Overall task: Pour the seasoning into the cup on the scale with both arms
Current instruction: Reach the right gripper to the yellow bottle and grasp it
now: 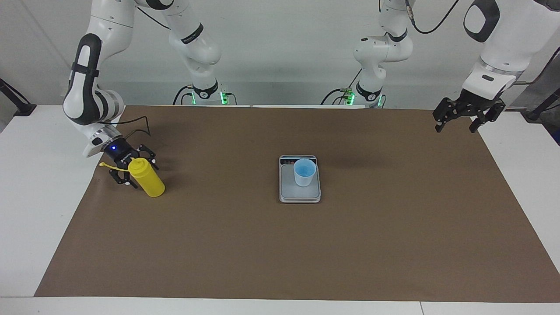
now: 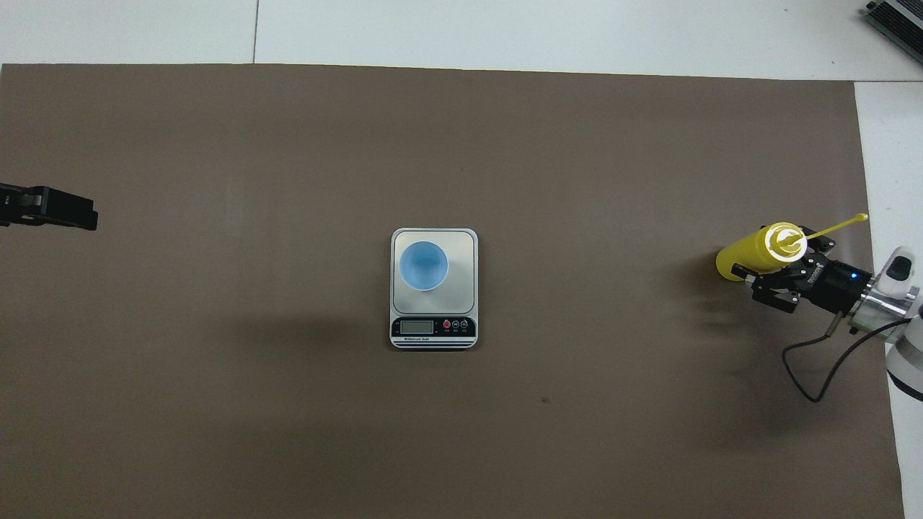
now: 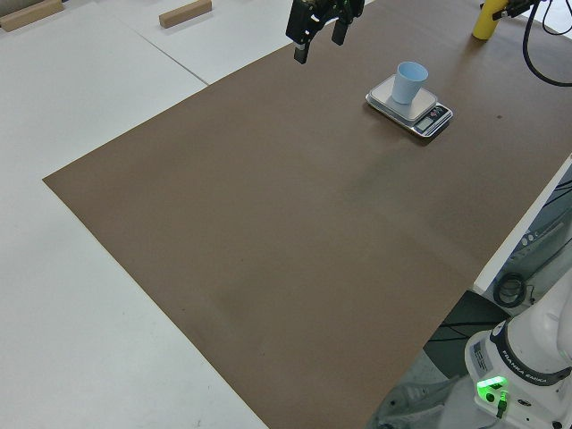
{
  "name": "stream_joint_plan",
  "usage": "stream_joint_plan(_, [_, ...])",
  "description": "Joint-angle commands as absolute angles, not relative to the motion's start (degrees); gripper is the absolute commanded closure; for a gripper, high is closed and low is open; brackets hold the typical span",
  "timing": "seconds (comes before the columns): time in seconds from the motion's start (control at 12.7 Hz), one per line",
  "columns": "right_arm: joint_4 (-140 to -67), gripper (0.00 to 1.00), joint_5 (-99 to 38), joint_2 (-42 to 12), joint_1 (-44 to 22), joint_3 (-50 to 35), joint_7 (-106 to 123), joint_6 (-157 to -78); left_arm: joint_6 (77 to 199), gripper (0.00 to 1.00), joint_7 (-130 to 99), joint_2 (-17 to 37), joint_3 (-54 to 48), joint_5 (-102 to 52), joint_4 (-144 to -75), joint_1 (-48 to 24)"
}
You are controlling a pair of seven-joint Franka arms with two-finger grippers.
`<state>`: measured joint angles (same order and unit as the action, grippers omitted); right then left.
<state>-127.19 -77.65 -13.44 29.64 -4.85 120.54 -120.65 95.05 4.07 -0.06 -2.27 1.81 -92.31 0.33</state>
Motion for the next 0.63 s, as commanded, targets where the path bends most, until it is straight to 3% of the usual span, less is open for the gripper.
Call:
stream_joint_plan(0.0, [-126.4, 0.00, -79.8, -14.4, 29.5, -5.2, 121.9, -121.4, 94.7, 0.00, 3.9, 0.4, -3.9, 2.7, -91.2, 0.8])
stream_joint_plan(0.16, [-126.4, 0.02, -79.8, -14.4, 29.5, -5.2, 121.9, -121.4, 95.1, 0.00, 2.7, 0.4, -4.3, 2.6, -91.2, 0.8])
stream_joint_plan(0.55, [-126.4, 0.76, -79.7, -14.3, 29.5, -5.2, 121.7, -121.3, 94.9, 0.00, 2.5, 0.4, -4.4, 2.1, -91.3, 1.3])
